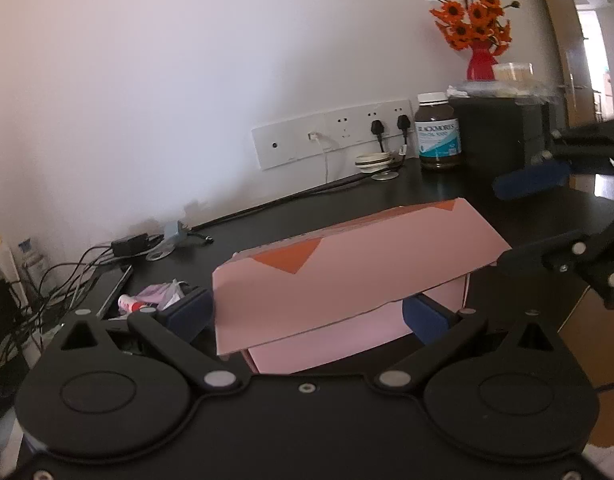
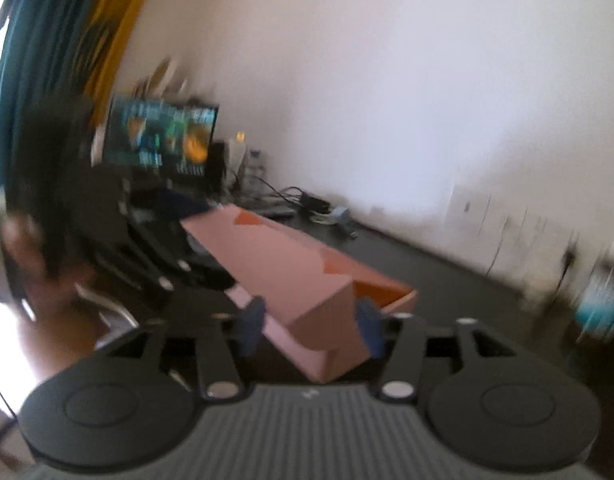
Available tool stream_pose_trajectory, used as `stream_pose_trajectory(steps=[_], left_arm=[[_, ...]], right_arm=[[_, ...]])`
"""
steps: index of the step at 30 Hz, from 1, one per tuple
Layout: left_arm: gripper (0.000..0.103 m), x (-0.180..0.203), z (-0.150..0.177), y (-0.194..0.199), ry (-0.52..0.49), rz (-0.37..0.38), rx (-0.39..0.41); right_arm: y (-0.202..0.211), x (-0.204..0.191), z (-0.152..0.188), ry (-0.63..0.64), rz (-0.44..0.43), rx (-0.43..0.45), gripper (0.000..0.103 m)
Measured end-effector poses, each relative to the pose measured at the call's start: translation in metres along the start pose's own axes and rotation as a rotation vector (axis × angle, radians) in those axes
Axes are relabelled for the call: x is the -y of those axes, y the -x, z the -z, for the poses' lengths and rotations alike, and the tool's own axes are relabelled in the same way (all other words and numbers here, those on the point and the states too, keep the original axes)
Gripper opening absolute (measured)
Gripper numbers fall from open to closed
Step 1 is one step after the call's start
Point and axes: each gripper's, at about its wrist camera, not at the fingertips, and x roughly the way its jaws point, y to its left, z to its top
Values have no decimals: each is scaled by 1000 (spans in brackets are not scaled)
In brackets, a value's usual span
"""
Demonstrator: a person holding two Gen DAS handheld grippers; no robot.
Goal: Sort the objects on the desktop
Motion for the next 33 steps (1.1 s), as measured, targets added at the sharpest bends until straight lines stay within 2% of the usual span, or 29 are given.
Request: stream_pose_trajectory(steps=[4,8,10,12,17,22,28,29,30,31,33], left_arm=[[103,6,3,-1,-37,3,14],[103,11,4,0,-70,6,31],[103,13,3,2,-83,16,41],[103,18,1,3,-97,43,54],[103,41,-5,-1,-165,42,99],[103,37,-8,5,-162,38,133],[103,8,3,12,-163,-53,129],[103,4,6,12,-161,-67,121],[103,0,10,12,-158,-80,113],[103,-4,13,12,-155,-93,108],[103,-8,18,14,-139,-101,106]], right_arm=[[-11,-11,-2,205,15,-62,61],[-25,-26,3,394,56,-80,61],[-30,-30,2,435,84,-77,60],[-28,-24,-1,389,72,-67,49],[-25,-1,-12,185,12,-54,44],[-26,28,-16,35,16,-43,40],[-30,3,-7,368,129,-53,42],[-31,-4,-4,425,142,-54,50],[-34,-9,-1,474,156,-50,62],[-37,-15,3,526,171,-42,67],[-43,-26,8,627,201,-32,69]])
